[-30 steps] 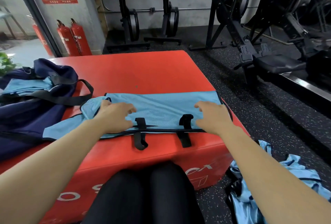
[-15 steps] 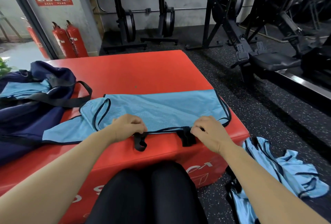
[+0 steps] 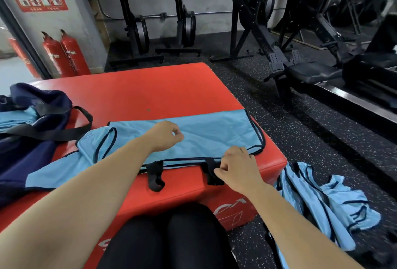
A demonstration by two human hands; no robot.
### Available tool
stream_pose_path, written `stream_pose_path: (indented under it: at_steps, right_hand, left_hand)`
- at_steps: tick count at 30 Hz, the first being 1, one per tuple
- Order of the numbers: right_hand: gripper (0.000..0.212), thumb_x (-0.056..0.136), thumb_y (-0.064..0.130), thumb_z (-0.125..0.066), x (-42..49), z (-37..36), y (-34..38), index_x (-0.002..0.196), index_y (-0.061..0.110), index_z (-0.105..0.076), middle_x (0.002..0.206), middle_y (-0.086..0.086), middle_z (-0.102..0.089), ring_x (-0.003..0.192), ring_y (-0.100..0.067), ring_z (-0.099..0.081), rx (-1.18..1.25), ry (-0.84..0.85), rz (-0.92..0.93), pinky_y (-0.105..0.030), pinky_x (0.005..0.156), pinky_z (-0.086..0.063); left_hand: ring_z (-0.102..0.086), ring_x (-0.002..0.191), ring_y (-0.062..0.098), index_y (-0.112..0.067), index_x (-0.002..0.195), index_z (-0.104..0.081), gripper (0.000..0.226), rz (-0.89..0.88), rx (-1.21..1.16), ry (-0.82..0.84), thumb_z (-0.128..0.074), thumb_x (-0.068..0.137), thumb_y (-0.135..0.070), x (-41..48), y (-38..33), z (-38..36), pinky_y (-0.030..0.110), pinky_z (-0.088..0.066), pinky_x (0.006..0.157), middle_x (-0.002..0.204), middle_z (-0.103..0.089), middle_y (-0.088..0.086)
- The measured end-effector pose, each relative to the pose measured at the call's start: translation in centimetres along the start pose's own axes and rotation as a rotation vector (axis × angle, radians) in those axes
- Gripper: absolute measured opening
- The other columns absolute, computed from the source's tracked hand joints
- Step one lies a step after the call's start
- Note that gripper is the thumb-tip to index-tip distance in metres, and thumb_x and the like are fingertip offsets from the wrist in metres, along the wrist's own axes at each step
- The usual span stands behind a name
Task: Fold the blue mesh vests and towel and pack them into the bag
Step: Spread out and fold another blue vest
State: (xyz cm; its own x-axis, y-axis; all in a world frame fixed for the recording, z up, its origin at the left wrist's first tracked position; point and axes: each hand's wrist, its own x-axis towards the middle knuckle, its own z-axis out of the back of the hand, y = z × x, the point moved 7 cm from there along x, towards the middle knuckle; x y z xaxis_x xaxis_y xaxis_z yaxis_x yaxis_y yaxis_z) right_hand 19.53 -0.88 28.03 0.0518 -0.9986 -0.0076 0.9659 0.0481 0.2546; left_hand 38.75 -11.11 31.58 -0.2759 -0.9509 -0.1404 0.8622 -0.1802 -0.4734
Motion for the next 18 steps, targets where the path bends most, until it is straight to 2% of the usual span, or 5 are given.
stream_pose_path:
  at_steps: [4,7,12,14,18]
  right_hand:
    - [0.034,0.085,0.039,-0.059,0.2,0.1,-0.1,0.056,0.030,-0.043,0.110,0.005,-0.050,0.107,-0.018,-0.042,0.029,0.004,-0.003,-0.035,0.090,-0.035]
    - [0.030,0.080,0.039,-0.055,0.6,0.8,-0.6,0.057,0.028,-0.040,0.098,0.006,-0.056,0.102,-0.018,-0.045,0.014,-0.057,-0.006,-0.035,0.086,-0.032]
    - [0.032,0.083,0.041,-0.037,2.3,2.6,-1.7,0.087,0.021,-0.062,0.088,0.001,-0.065,0.090,-0.028,-0.058,0.018,-0.333,0.012,-0.039,0.076,-0.037]
    - [0.034,0.092,0.039,-0.042,2.9,1.7,-2.3,0.112,0.017,-0.059,0.108,-0.004,-0.061,0.103,-0.030,-0.056,-0.092,-0.210,0.016,-0.040,0.082,-0.041]
    - [0.028,0.092,0.024,-0.048,1.7,2.6,-7.9,0.117,0.012,-0.053,0.119,-0.010,-0.050,0.109,-0.031,-0.053,-0.207,-0.172,-0.256,-0.037,0.081,-0.045]
  left_hand:
    - [-0.043,0.128,0.020,-0.032,0.129,-0.054,0.040,-0.237,0.321,-0.009,-0.045,0.096,-0.052,1.4,-3.1,-3.4,0.038,-0.032,0.105,0.129,-0.052,-0.004]
    - [-0.001,0.150,0.019,-0.041,0.152,-0.022,0.065,-0.273,0.409,0.135,-0.024,0.093,-0.069,1.3,-4.2,-7.9,0.051,-0.004,0.120,0.164,-0.008,-0.004]
    - [0.025,0.147,0.021,-0.045,0.150,0.016,0.113,-0.255,0.553,0.126,0.028,0.048,-0.091,1.5,-3.5,-10.3,0.064,0.010,0.114,0.161,0.023,-0.004]
    - [0.028,0.146,0.021,-0.041,0.150,0.020,0.115,-0.241,0.545,0.079,0.029,0.046,-0.091,1.4,-3.4,-10.1,0.063,0.011,0.113,0.160,0.027,-0.003]
    - [0.032,0.144,0.017,-0.038,0.149,0.025,0.107,-0.212,0.515,0.061,0.001,0.061,-0.095,1.2,-3.4,-9.8,0.063,0.012,0.114,0.157,0.032,-0.005]
